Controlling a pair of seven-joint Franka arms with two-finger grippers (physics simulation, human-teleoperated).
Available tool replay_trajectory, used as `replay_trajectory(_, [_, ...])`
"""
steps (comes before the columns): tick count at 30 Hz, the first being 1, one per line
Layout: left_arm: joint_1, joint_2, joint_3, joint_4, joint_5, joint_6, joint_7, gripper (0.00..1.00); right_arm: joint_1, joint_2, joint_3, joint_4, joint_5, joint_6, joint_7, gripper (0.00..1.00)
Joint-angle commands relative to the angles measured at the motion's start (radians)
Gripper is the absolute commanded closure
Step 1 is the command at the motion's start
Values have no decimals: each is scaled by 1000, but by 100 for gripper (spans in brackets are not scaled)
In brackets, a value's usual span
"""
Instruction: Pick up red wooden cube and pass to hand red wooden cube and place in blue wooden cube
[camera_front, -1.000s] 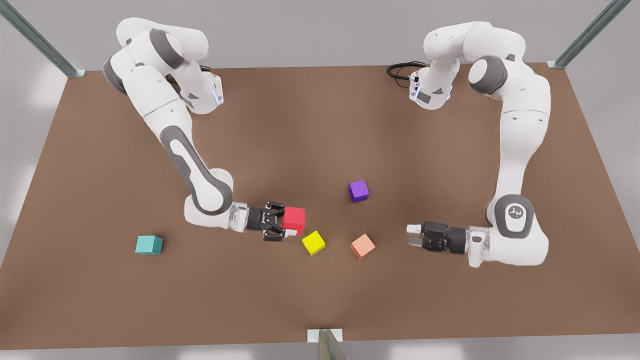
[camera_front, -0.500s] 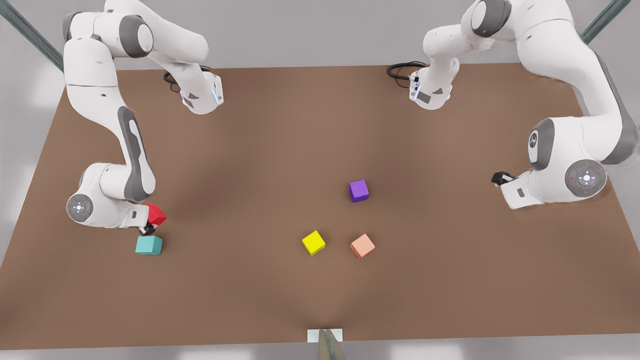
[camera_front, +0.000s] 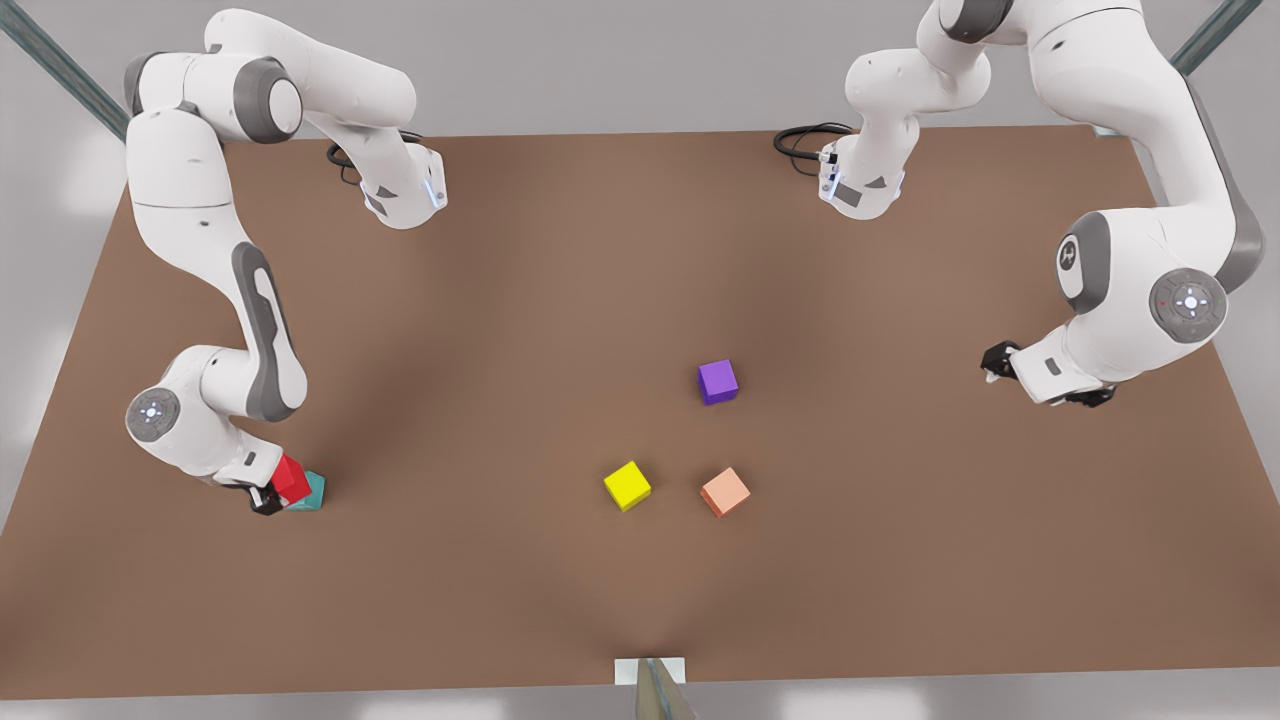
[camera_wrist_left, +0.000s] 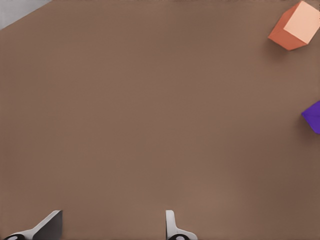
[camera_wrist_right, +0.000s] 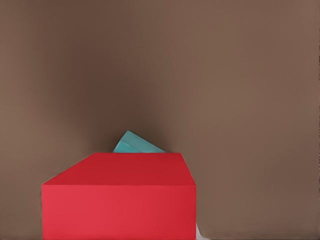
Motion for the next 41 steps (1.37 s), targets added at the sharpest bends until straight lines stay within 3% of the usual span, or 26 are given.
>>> replay_trajectory(1, [-5, -1, -1, 0, -2, 18, 14, 0, 0, 0, 0, -2, 3, 41, 71, 26])
replay_trajectory(2, [0, 5, -1, 0, 0, 18, 16, 0, 0, 0, 0, -2, 3, 39, 76, 0])
replay_trajectory(10, [1, 5, -1, 0, 4, 18, 18, 0, -2, -28, 2, 1, 6, -10, 86, 0])
replay_trajectory(15, [-2, 5, -1, 0, 4, 16, 16, 0, -21, -100, 2, 9, 28, -223, 82, 0])
replay_trajectory(17, [3, 5, -1, 0, 1, -8, 18, 0, -28, -125, -14, 75, 111, -413, 141, 0])
replay_trajectory(18, [9, 5, -1, 0, 0, -7, 18, 0, -21, -128, -17, 127, 98, -553, 266, 0])
replay_trajectory(20, [6, 5, -1, 0, 0, -8, 18, 0, 23, -108, -11, 250, 82, -901, 916, 0])
replay_trajectory(23, [9, 5, -1, 0, 0, -13, 18, 0, 225, -50, -12, 264, 32, -957, 1818, 0])
replay_trajectory(25, [9, 5, -1, 0, 0, -13, 18, 0, 262, 3, -8, 380, -70, -1032, 2194, 0])
replay_trajectory(29, [10, 16, 0, 0, -2, -16, 18, 0, 314, -33, -12, 584, -129, -1288, 2369, 0])
replay_trajectory(30, [16, 16, 0, 0, -4, -16, 19, 0, 310, -59, -6, 612, -149, -1277, 2369, 0])
replay_trajectory(33, [16, 16, 0, 0, -4, -16, 19, 0, 276, -238, 12, 557, -121, -1289, 2366, 0])
replay_trajectory(35, [16, 16, 0, 0, -4, -16, 19, 0, 235, -260, 55, 538, -100, -1282, 2366, 0])
replay_trajectory(38, [16, 16, 0, 0, -4, -18, 19, 0, 206, -342, 52, 411, -72, -1162, 2361, 0])
replay_trajectory(41, [18, 16, 0, 0, -4, -18, 19, 0, 207, -349, 52, 409, -73, -1150, 2355, 0])
